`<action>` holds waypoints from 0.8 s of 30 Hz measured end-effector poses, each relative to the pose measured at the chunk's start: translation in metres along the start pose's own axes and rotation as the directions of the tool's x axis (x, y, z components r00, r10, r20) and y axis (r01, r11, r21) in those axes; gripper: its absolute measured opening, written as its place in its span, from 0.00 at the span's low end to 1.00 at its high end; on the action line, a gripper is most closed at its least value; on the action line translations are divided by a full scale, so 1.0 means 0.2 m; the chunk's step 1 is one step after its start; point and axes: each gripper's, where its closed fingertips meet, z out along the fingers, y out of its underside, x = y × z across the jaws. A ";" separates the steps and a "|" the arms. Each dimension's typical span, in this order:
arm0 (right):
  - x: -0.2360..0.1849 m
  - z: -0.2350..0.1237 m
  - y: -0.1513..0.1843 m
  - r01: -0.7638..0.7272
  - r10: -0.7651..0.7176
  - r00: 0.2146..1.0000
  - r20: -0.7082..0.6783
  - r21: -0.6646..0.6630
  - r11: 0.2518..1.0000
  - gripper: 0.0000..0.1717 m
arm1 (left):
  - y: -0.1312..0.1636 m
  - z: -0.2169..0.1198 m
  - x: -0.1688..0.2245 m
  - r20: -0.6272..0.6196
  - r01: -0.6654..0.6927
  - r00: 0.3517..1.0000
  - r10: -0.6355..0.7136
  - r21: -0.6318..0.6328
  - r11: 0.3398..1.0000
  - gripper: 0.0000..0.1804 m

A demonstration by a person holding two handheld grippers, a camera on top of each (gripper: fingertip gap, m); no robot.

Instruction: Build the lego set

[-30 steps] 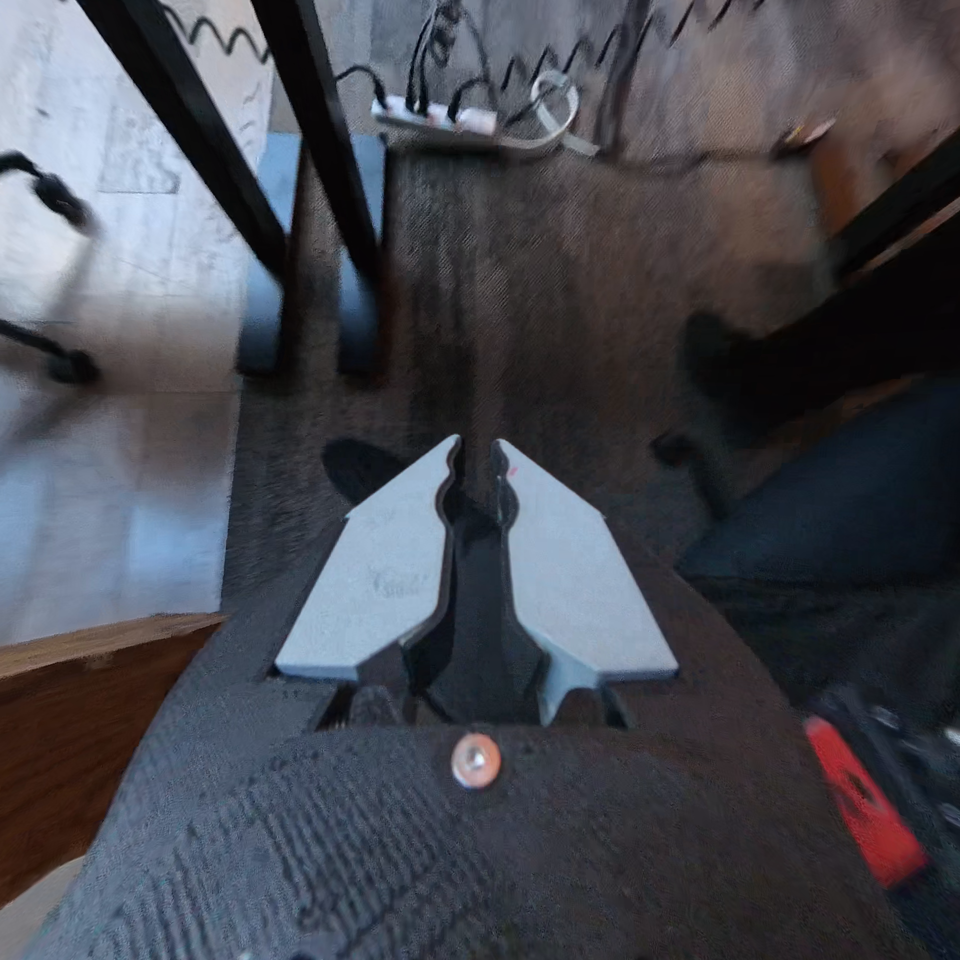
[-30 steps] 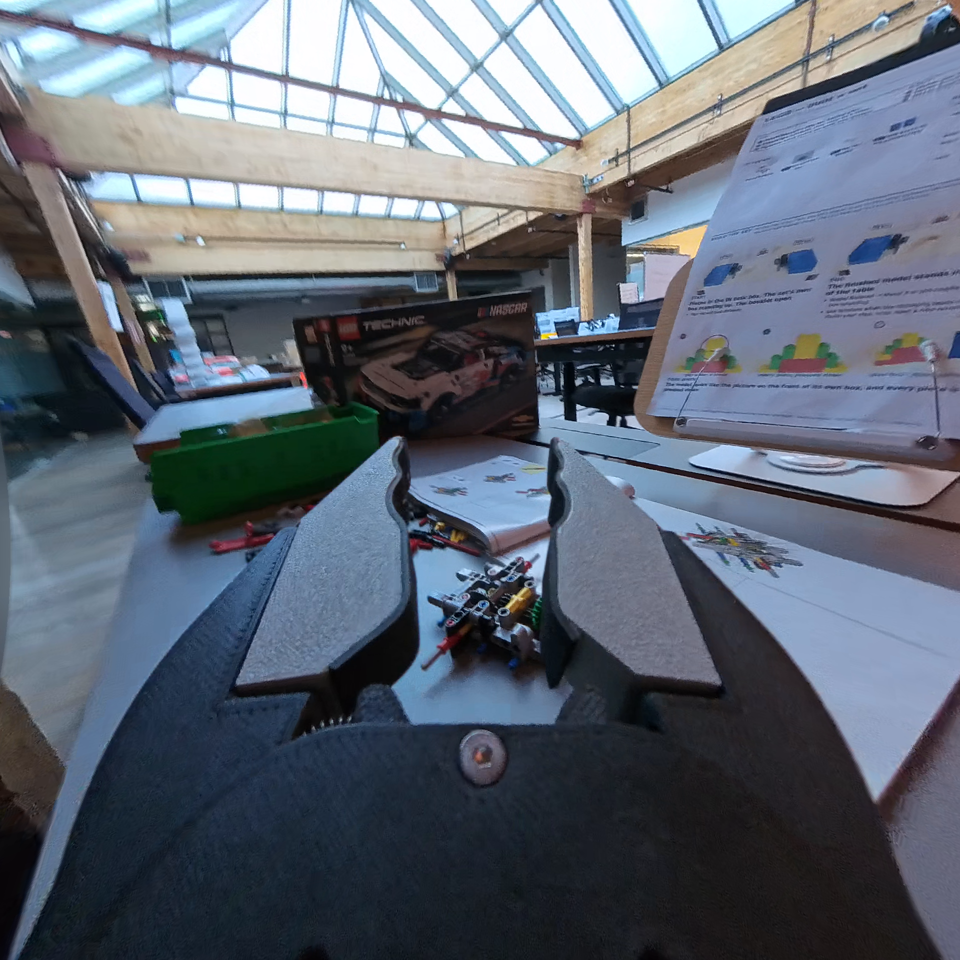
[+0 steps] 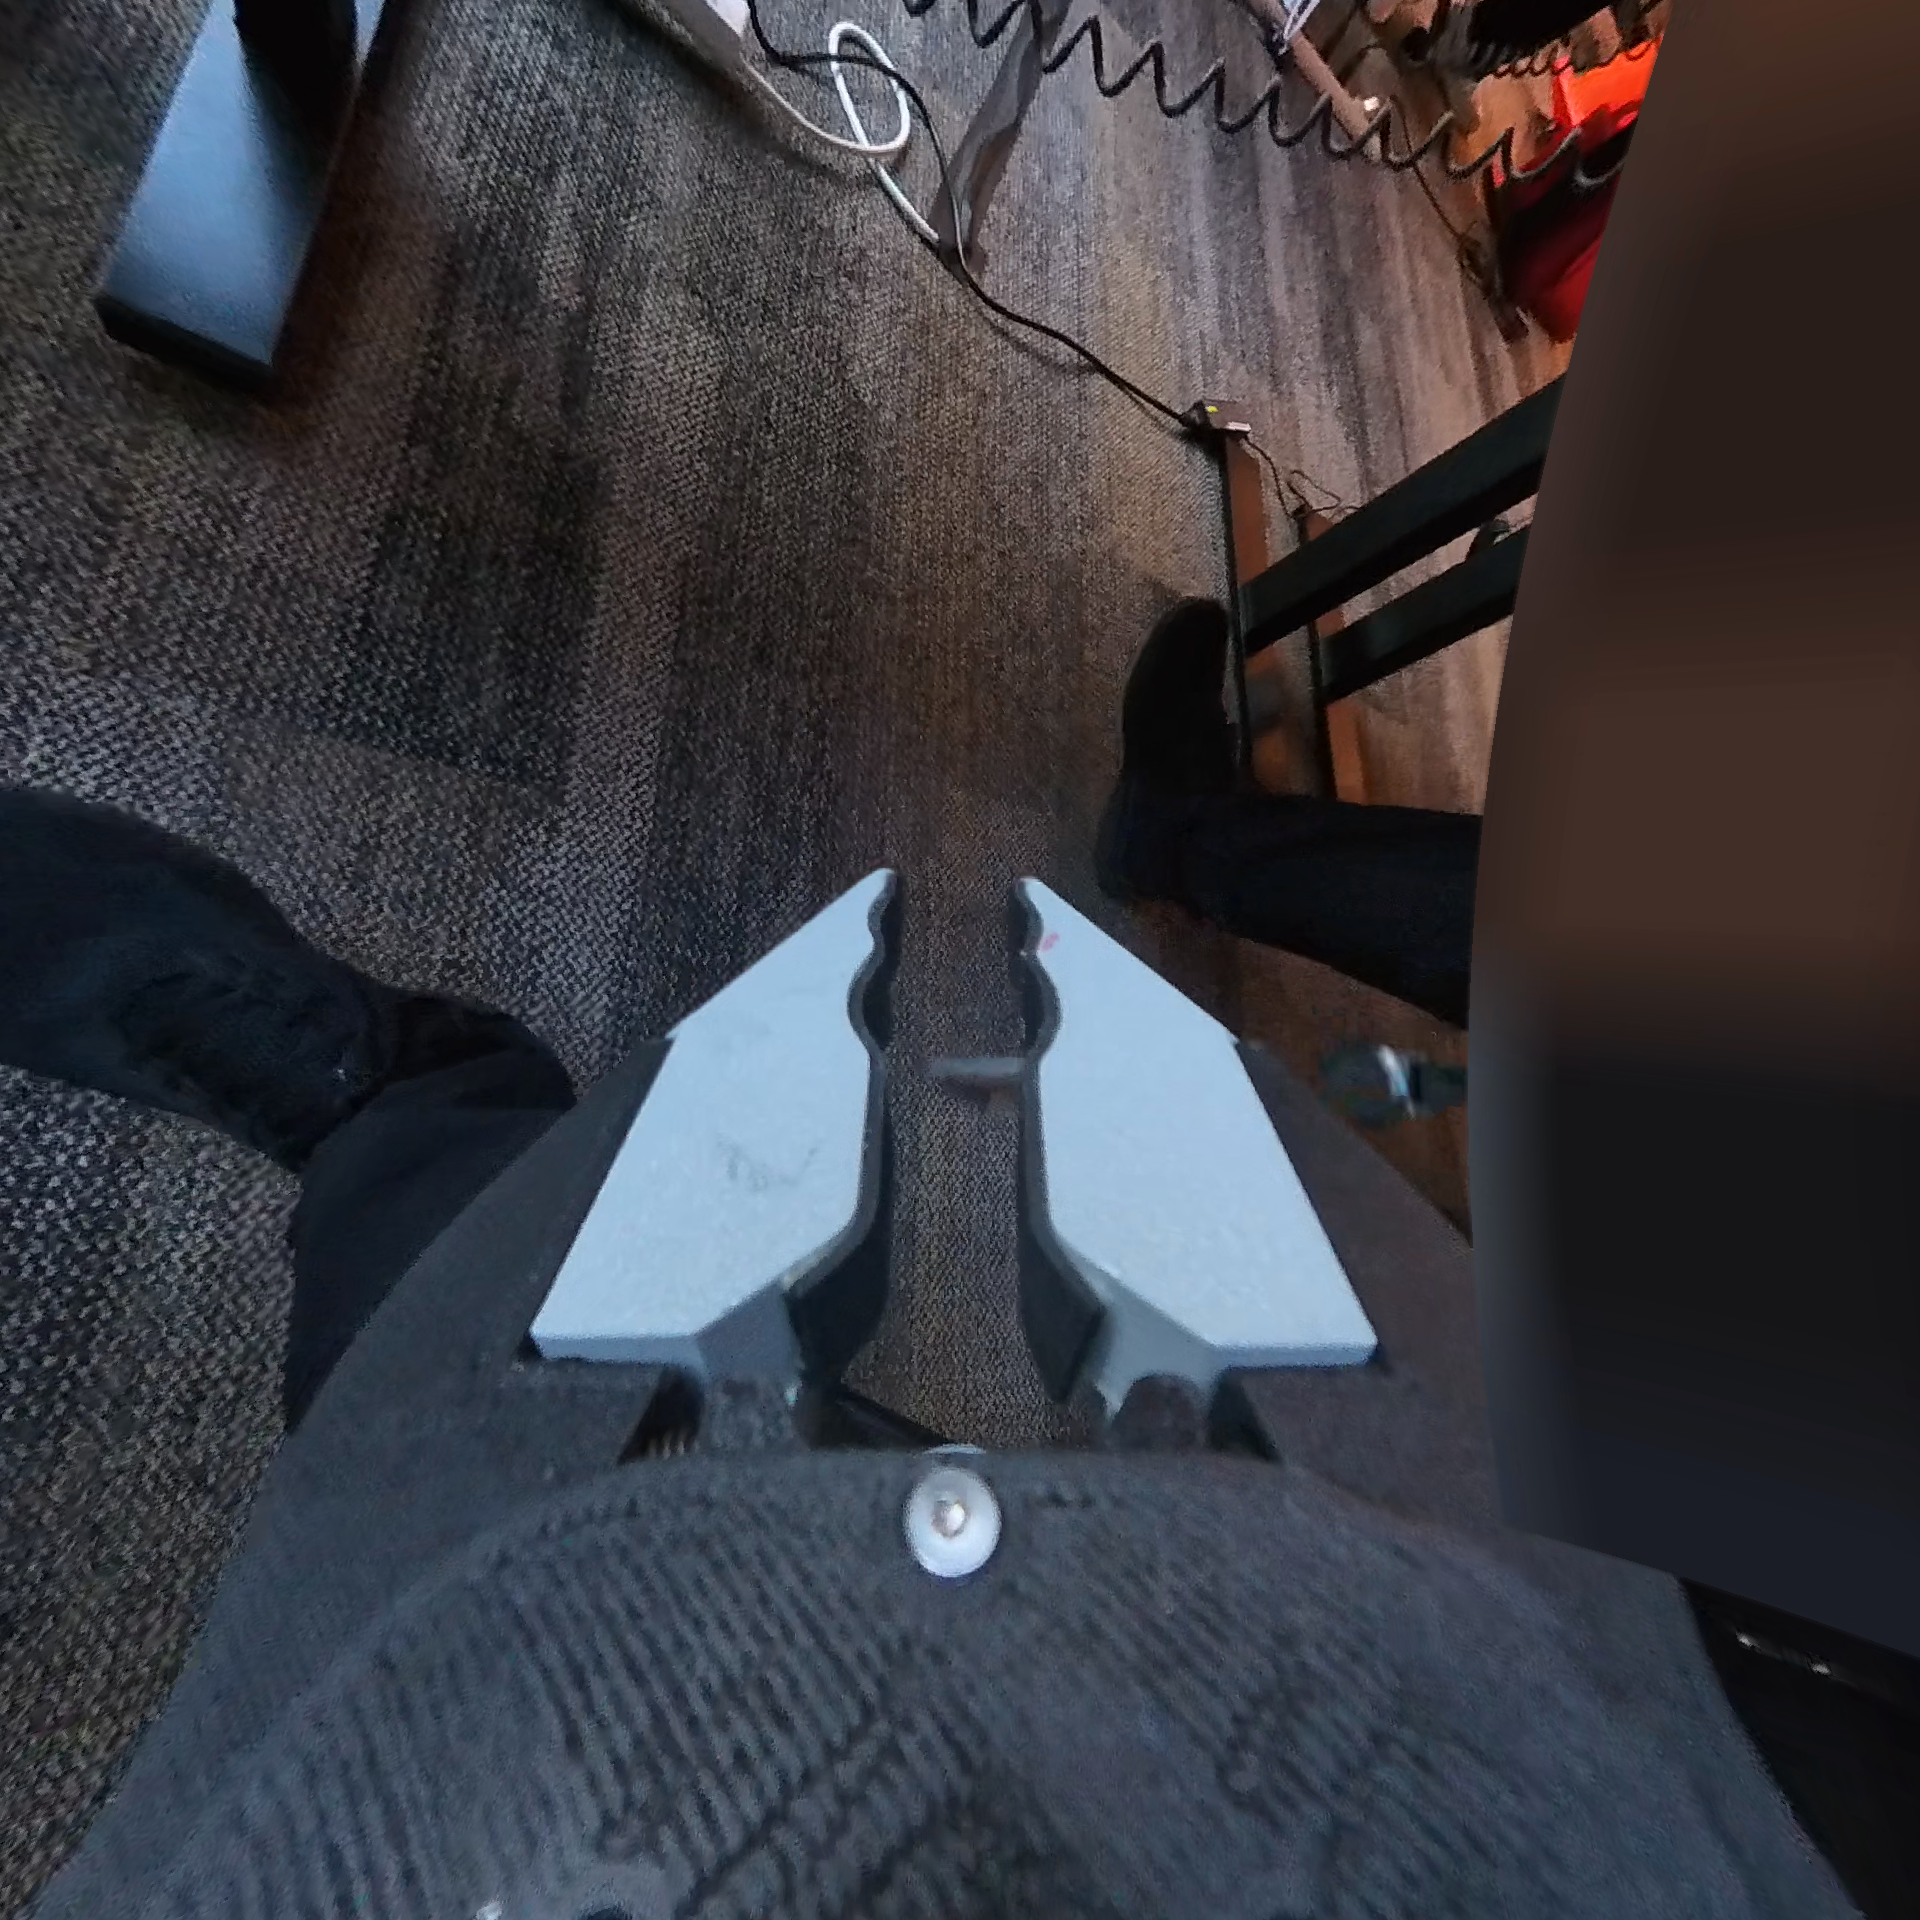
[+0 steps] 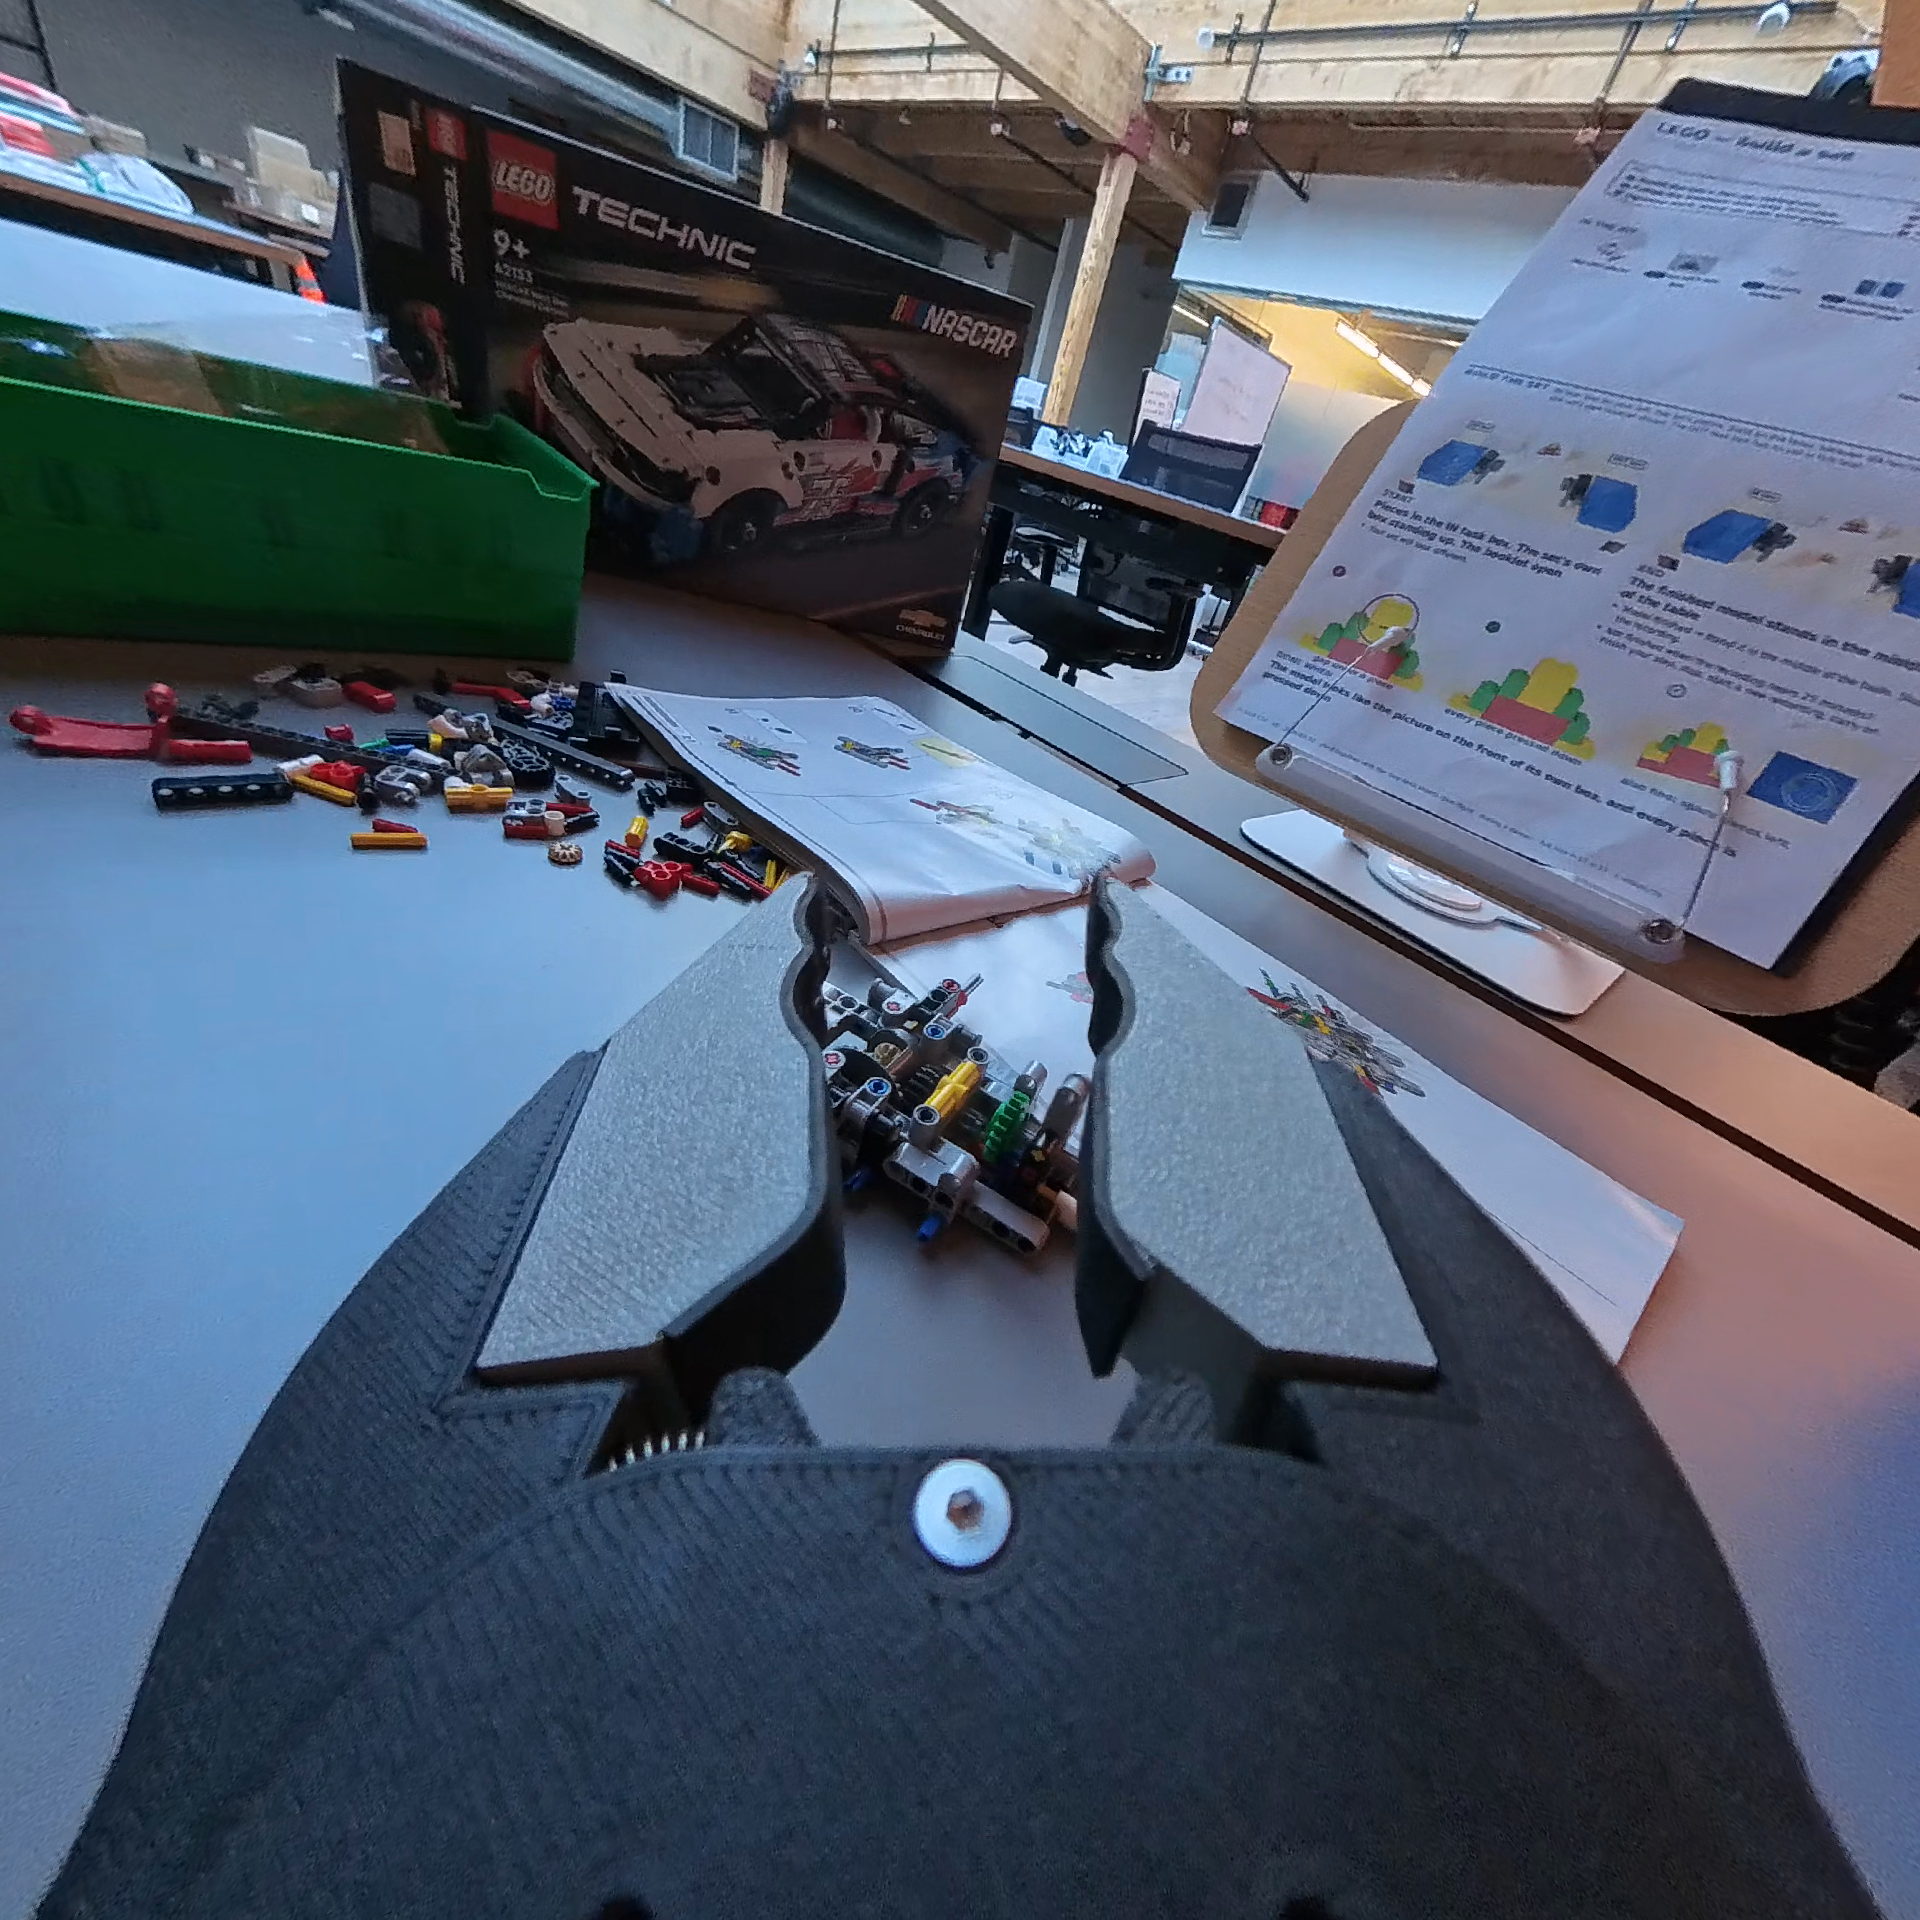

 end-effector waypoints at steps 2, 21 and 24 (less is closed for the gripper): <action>-0.01 0.01 0.01 0.006 -0.006 1.000 0.008 -0.017 1.000 0.27 | 0.04 -0.02 0.01 0.005 -0.014 1.000 0.014 -0.004 1.000 0.09; -0.02 0.09 0.11 0.072 -0.073 0.997 -0.005 -0.123 0.990 0.25 | 0.03 -0.10 -0.04 -0.039 0.052 0.998 -0.050 0.064 0.997 0.09; -0.01 0.08 0.10 0.059 -0.061 0.998 -0.015 -0.113 0.992 0.25 | 0.03 -0.10 -0.06 -0.028 0.049 0.998 -0.047 0.061 0.997 0.09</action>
